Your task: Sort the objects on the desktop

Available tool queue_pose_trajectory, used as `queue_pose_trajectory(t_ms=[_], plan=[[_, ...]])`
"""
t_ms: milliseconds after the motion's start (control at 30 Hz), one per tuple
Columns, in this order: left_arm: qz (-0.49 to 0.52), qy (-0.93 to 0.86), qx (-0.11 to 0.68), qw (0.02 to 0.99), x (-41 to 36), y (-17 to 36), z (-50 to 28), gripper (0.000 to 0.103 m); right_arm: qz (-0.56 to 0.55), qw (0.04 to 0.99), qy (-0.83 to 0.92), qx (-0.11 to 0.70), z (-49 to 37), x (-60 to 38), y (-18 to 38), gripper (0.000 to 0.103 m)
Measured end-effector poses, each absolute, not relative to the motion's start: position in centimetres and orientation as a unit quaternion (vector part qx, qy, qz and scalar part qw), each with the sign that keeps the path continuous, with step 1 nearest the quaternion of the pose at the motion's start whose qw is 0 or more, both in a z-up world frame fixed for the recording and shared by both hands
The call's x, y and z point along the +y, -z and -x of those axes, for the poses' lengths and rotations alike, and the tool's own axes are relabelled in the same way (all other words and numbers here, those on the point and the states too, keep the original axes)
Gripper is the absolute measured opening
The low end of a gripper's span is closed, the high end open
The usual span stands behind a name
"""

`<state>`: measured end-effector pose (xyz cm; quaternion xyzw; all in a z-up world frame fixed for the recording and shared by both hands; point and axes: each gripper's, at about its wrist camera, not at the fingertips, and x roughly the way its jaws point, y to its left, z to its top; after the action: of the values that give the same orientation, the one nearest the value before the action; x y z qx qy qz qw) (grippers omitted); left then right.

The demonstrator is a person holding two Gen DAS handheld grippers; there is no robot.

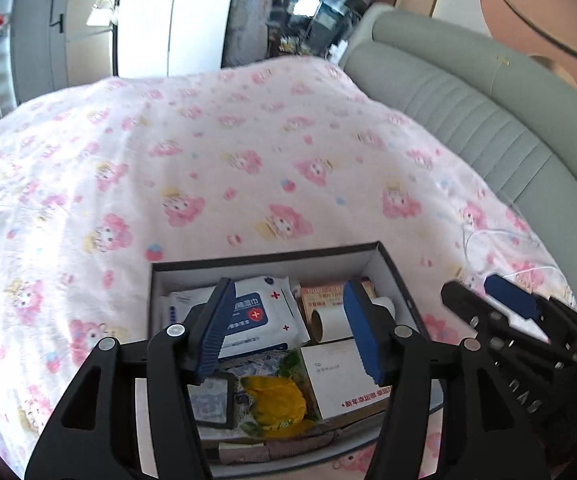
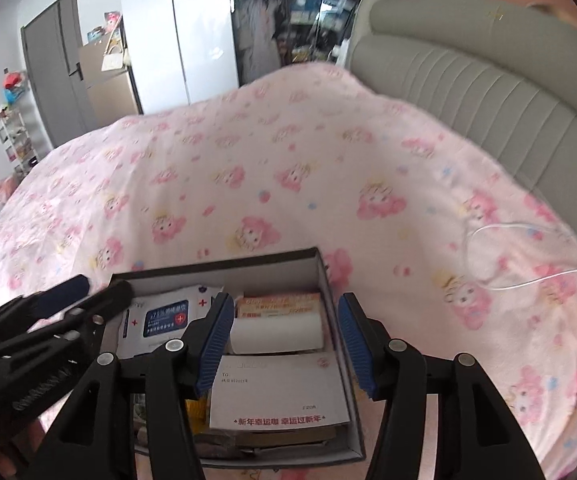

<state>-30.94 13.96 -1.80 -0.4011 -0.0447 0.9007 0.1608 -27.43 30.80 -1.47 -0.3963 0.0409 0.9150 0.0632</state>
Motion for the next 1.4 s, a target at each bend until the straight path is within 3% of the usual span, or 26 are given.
queue_pose_trajectory(t_ms=[67,367,867,1100,1400], plan=[[0.395,-0.905,-0.040,0.151,13.5,1.0,29.7,0.062,0.398,0.053,-0.915,0.046,26.4,30.3,1.0,0.063],[0.388,-0.915,-0.050,0.096,11.0,-0.7,21.2,0.078,0.410,0.015,-0.911,0.037,20.8,28.5,0.1,0.063],[0.394,-0.912,-0.046,0.103,11.2,0.4,10.4,0.082,0.417,0.010,-0.908,0.040,10.5,28.7,1.5,0.063],[0.385,-0.916,-0.045,0.100,10.7,1.2,7.0,0.095,0.424,-0.004,-0.905,0.033,7.2,27.7,3.0,0.063],[0.371,-0.922,-0.032,0.108,11.6,0.9,5.6,0.098,0.414,-0.011,-0.910,0.018,5.6,26.5,3.0,0.064]])
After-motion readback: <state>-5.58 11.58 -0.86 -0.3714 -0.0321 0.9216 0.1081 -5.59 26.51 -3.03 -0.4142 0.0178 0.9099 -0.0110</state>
